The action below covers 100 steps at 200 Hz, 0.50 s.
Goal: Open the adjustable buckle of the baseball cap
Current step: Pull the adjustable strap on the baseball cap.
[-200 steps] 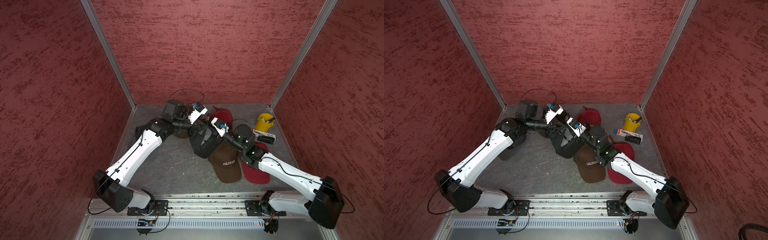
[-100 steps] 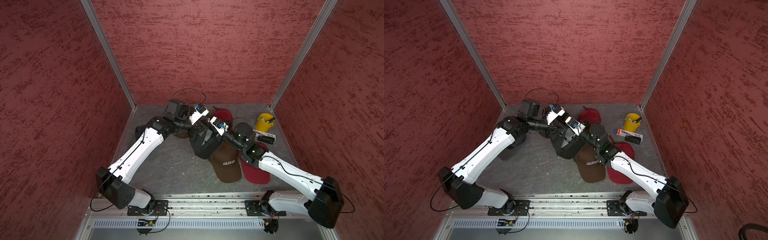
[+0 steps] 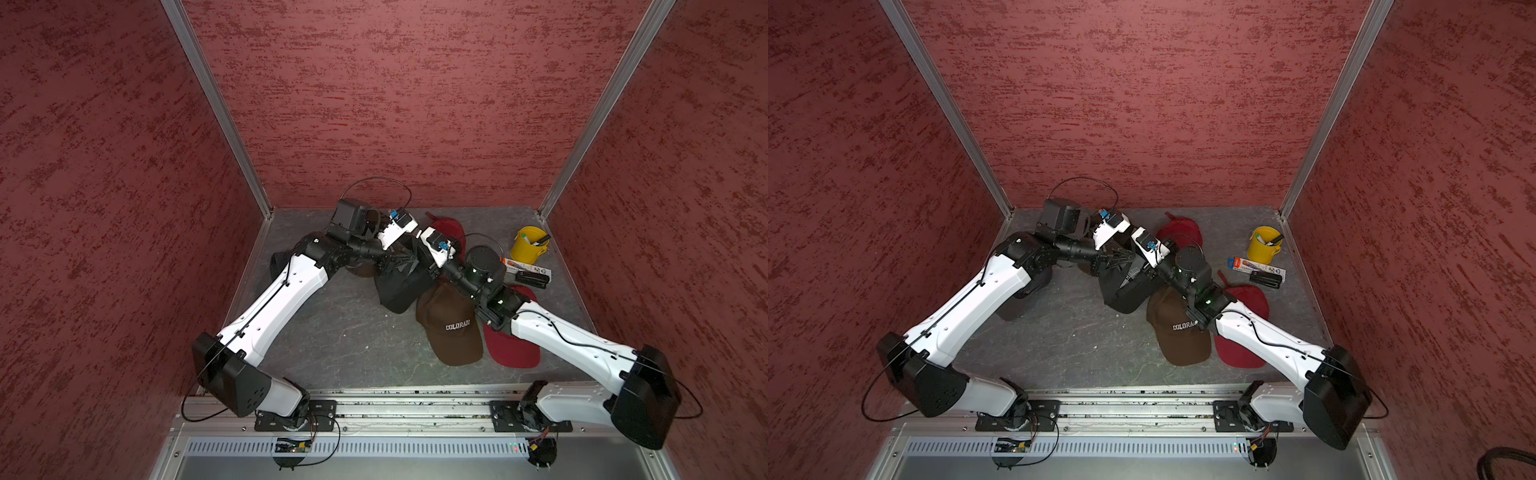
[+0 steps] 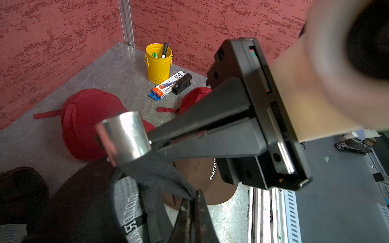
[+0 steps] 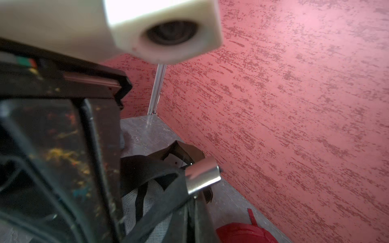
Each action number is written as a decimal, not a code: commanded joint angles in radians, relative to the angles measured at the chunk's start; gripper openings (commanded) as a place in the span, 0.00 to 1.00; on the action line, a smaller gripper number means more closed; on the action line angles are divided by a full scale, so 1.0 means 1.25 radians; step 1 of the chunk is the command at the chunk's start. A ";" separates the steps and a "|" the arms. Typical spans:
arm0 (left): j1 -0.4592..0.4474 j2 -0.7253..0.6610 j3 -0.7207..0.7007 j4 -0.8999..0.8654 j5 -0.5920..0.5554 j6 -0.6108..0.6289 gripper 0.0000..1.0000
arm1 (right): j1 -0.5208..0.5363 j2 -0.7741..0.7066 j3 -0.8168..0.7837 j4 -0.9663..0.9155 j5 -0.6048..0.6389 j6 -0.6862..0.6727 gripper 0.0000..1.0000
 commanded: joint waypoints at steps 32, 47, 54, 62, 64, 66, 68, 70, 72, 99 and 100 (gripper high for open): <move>0.001 -0.035 -0.004 0.010 0.003 0.024 0.00 | 0.002 0.026 0.082 0.045 0.094 0.092 0.00; 0.002 -0.041 -0.012 0.016 -0.006 0.027 0.00 | 0.003 0.032 0.096 0.032 0.120 0.110 0.00; 0.002 -0.043 -0.016 0.020 -0.017 0.028 0.00 | 0.003 0.036 0.107 0.021 0.131 0.121 0.00; 0.002 -0.047 -0.023 0.034 -0.040 0.025 0.00 | 0.003 0.040 0.123 0.008 0.141 0.143 0.00; 0.002 -0.049 -0.023 0.039 -0.048 0.022 0.00 | 0.003 0.041 0.126 0.006 0.143 0.148 0.00; 0.002 -0.050 -0.026 0.045 -0.058 0.020 0.00 | 0.003 0.042 0.130 0.004 0.145 0.153 0.00; 0.002 -0.052 -0.029 0.051 -0.069 0.017 0.00 | 0.003 0.042 0.133 0.003 0.147 0.160 0.00; 0.002 -0.054 -0.031 0.060 -0.080 0.014 0.00 | 0.002 0.043 0.136 0.001 0.149 0.165 0.00; 0.002 -0.057 -0.033 0.069 -0.092 0.010 0.01 | 0.002 0.045 0.139 -0.001 0.151 0.170 0.00; 0.007 -0.099 -0.084 0.241 -0.225 -0.061 0.34 | 0.002 0.065 0.187 -0.042 0.182 0.257 0.00; 0.008 -0.101 -0.086 0.249 -0.228 -0.063 0.34 | 0.002 0.066 0.190 -0.044 0.185 0.261 0.00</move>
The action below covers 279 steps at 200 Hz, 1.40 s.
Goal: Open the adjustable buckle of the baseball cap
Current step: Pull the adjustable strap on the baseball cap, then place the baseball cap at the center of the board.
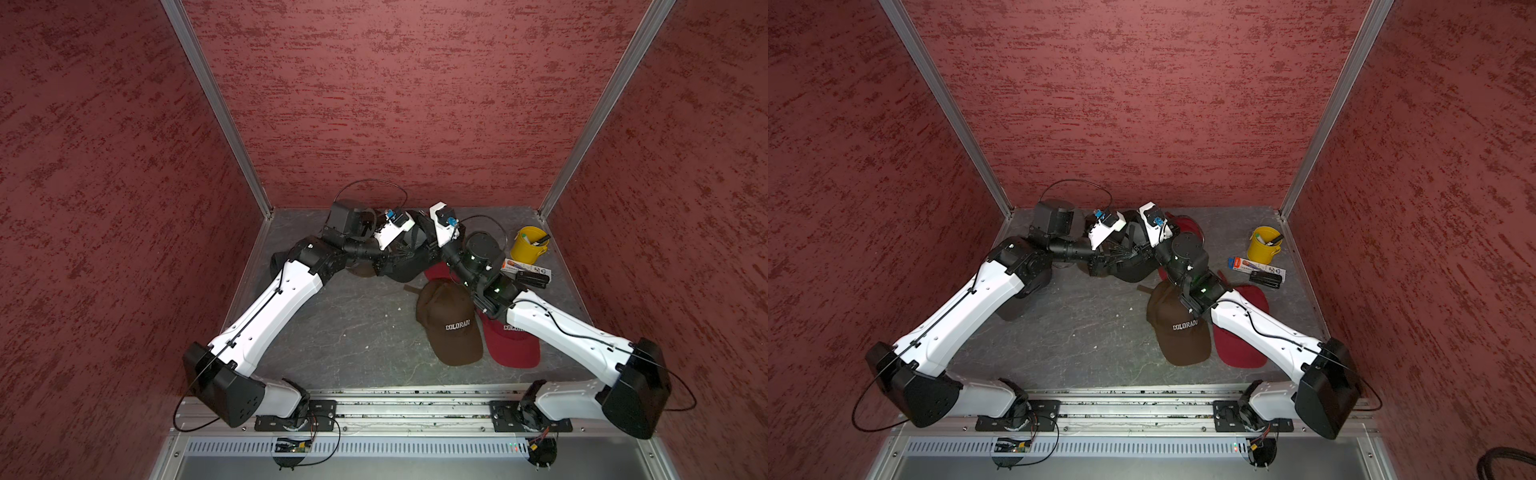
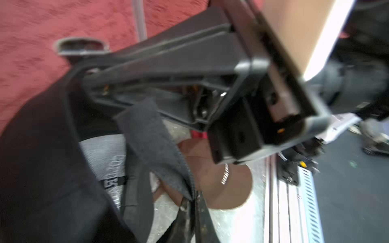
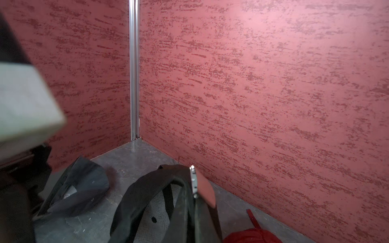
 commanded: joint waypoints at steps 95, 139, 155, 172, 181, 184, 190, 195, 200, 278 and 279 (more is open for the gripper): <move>-0.089 -0.150 -0.251 0.518 -0.317 -0.249 0.64 | 0.004 0.063 0.222 -0.176 0.261 0.364 0.00; -0.208 -0.108 -0.348 0.722 -0.430 -0.245 0.65 | 0.004 0.073 0.249 -0.198 0.272 0.444 0.00; -0.237 -0.070 -0.351 0.769 -0.474 -0.244 0.66 | 0.005 0.068 0.247 -0.197 0.275 0.461 0.00; -0.255 -0.029 -0.351 0.822 -0.517 -0.240 0.68 | 0.005 0.064 0.245 -0.202 0.279 0.485 0.00; -0.260 -0.005 -0.347 0.851 -0.548 -0.243 0.69 | 0.006 0.062 0.245 -0.206 0.281 0.500 0.00; -0.261 0.002 -0.346 0.852 -0.556 -0.246 0.69 | 0.008 0.062 0.244 -0.208 0.281 0.505 0.00; -0.263 0.019 -0.344 0.893 -0.568 -0.250 0.69 | 0.008 0.061 0.245 -0.210 0.281 0.515 0.00; -0.265 0.032 -0.343 0.909 -0.576 -0.252 0.69 | 0.008 0.060 0.244 -0.211 0.281 0.522 0.00; -0.267 0.043 -0.341 0.924 -0.588 -0.256 0.70 | 0.009 0.060 0.245 -0.215 0.281 0.529 0.00; -0.281 0.200 -0.272 1.015 -0.722 -0.302 0.79 | 0.027 0.041 0.227 -0.223 0.309 0.600 0.00; -0.281 0.203 -0.271 1.015 -0.722 -0.302 0.79 | 0.027 0.041 0.227 -0.223 0.310 0.601 0.00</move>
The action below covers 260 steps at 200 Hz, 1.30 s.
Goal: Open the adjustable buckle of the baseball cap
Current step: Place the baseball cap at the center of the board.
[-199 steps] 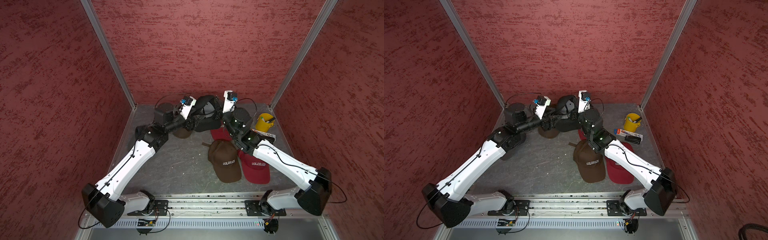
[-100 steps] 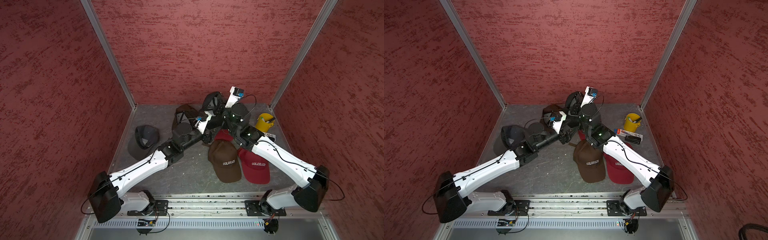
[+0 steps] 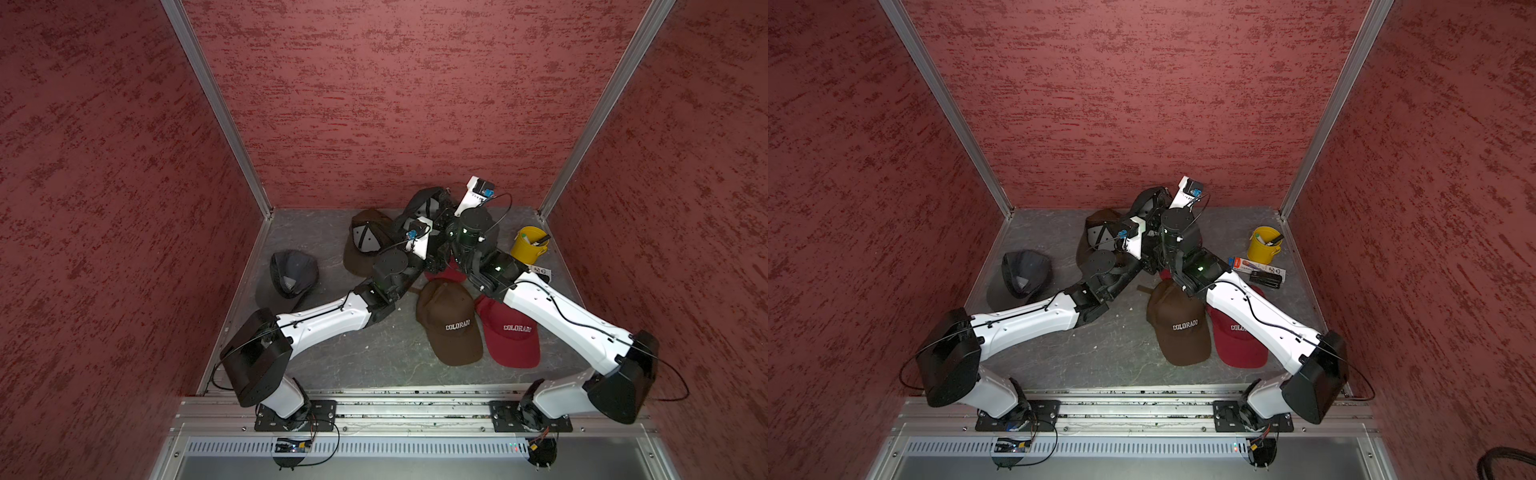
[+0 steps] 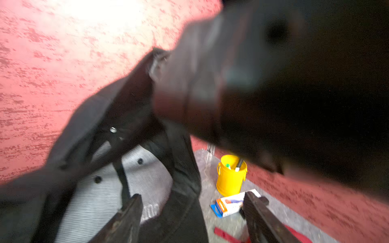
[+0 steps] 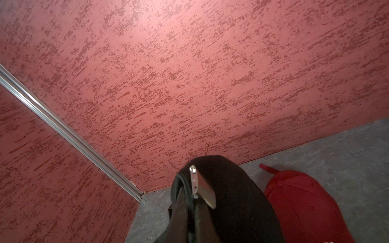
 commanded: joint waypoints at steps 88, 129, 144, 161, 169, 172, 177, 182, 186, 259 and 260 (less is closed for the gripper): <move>-0.012 0.021 -0.069 0.151 -0.030 -0.003 0.79 | 0.025 -0.027 -0.004 0.022 0.040 0.050 0.00; -0.019 -0.015 -0.087 0.136 -0.047 0.024 0.79 | 0.025 -0.017 -0.007 0.011 0.042 0.073 0.00; -0.019 -0.013 -0.093 0.138 -0.057 0.021 0.79 | 0.026 -0.019 -0.008 0.015 0.042 0.085 0.00; -0.016 0.003 -0.085 0.137 -0.061 0.010 0.80 | 0.026 -0.019 -0.009 0.017 0.043 0.087 0.00; -0.013 0.016 -0.071 0.127 -0.058 0.002 0.80 | 0.025 -0.019 -0.011 0.017 0.047 0.089 0.00; -0.012 0.022 -0.065 0.124 -0.054 0.001 0.80 | 0.026 -0.020 -0.013 0.019 0.048 0.090 0.00; -0.010 0.030 -0.056 0.121 -0.050 -0.001 0.80 | 0.026 -0.021 -0.014 0.020 0.048 0.093 0.00; -0.009 0.039 -0.051 0.123 -0.045 -0.001 0.80 | 0.025 -0.022 -0.016 0.021 0.048 0.098 0.00; -0.008 0.047 -0.047 0.129 -0.041 -0.003 0.80 | 0.025 -0.023 -0.017 0.023 0.048 0.101 0.00; 0.018 0.105 -0.025 0.143 -0.009 -0.084 0.78 | 0.026 -0.039 -0.035 0.011 0.053 0.158 0.00; 0.019 0.106 -0.025 0.143 -0.008 -0.084 0.78 | 0.026 -0.039 -0.035 0.011 0.053 0.159 0.00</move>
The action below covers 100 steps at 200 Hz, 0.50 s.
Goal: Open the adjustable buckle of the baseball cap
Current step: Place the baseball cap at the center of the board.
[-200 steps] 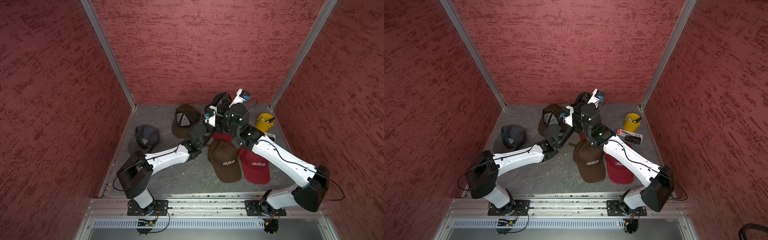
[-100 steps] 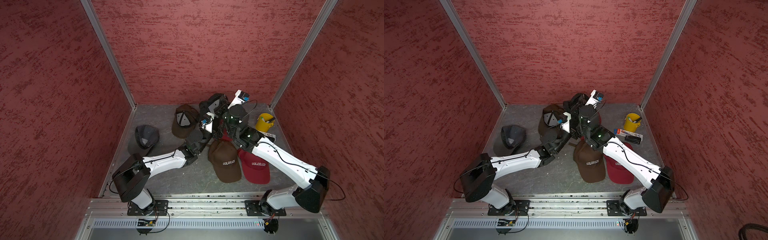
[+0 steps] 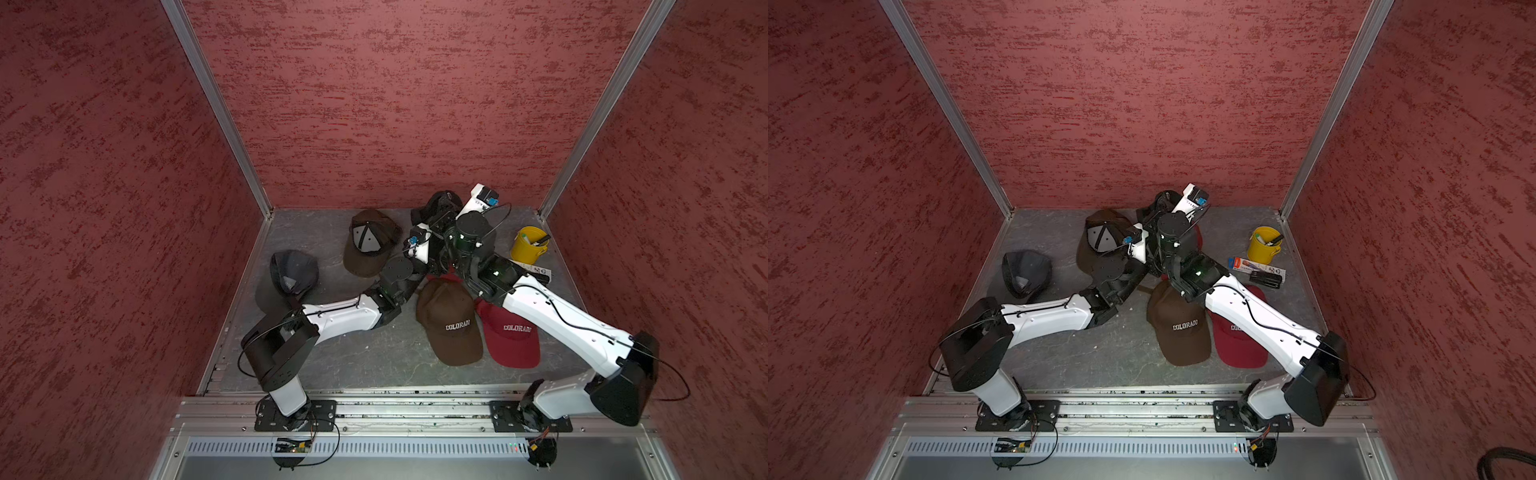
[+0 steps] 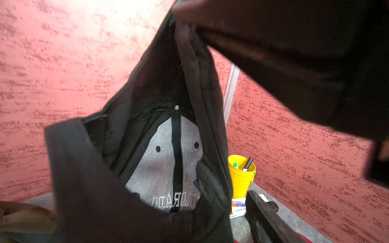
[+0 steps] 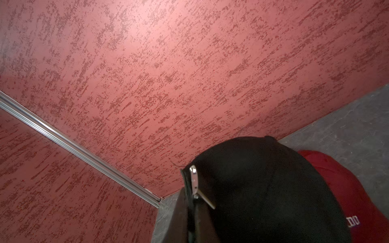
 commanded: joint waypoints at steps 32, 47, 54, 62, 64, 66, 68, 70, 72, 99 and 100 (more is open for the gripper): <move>0.027 0.024 0.040 -0.002 0.057 -0.034 0.71 | 0.005 -0.024 -0.006 0.006 -0.008 0.035 0.00; 0.032 0.027 0.048 -0.021 0.072 -0.033 0.64 | 0.005 -0.023 -0.007 0.006 -0.013 0.040 0.00; 0.034 0.027 0.050 -0.032 0.071 -0.034 0.60 | 0.005 -0.021 -0.008 0.005 -0.014 0.041 0.00; 0.038 0.025 0.047 -0.042 0.074 -0.037 0.54 | 0.005 -0.021 -0.009 0.007 -0.014 0.041 0.00; 0.039 0.025 0.046 -0.043 0.078 -0.039 0.53 | 0.005 -0.021 -0.009 0.007 -0.014 0.041 0.00; 0.040 0.024 0.044 -0.044 0.079 -0.040 0.51 | 0.005 -0.022 -0.009 0.007 -0.013 0.040 0.00; 0.041 0.024 0.043 -0.044 0.080 -0.041 0.49 | 0.005 -0.023 -0.010 0.008 -0.014 0.040 0.00; 0.042 0.024 0.042 -0.044 0.081 -0.044 0.47 | 0.005 -0.023 -0.010 0.008 -0.014 0.040 0.00; 0.044 0.023 0.041 -0.045 0.081 -0.046 0.45 | 0.005 -0.023 -0.010 0.007 -0.013 0.040 0.00; 0.061 0.021 0.040 -0.066 0.097 -0.067 0.27 | 0.005 -0.020 -0.012 0.021 -0.019 0.034 0.00; 0.061 0.021 0.040 -0.067 0.098 -0.067 0.27 | 0.005 -0.020 -0.013 0.022 -0.020 0.034 0.00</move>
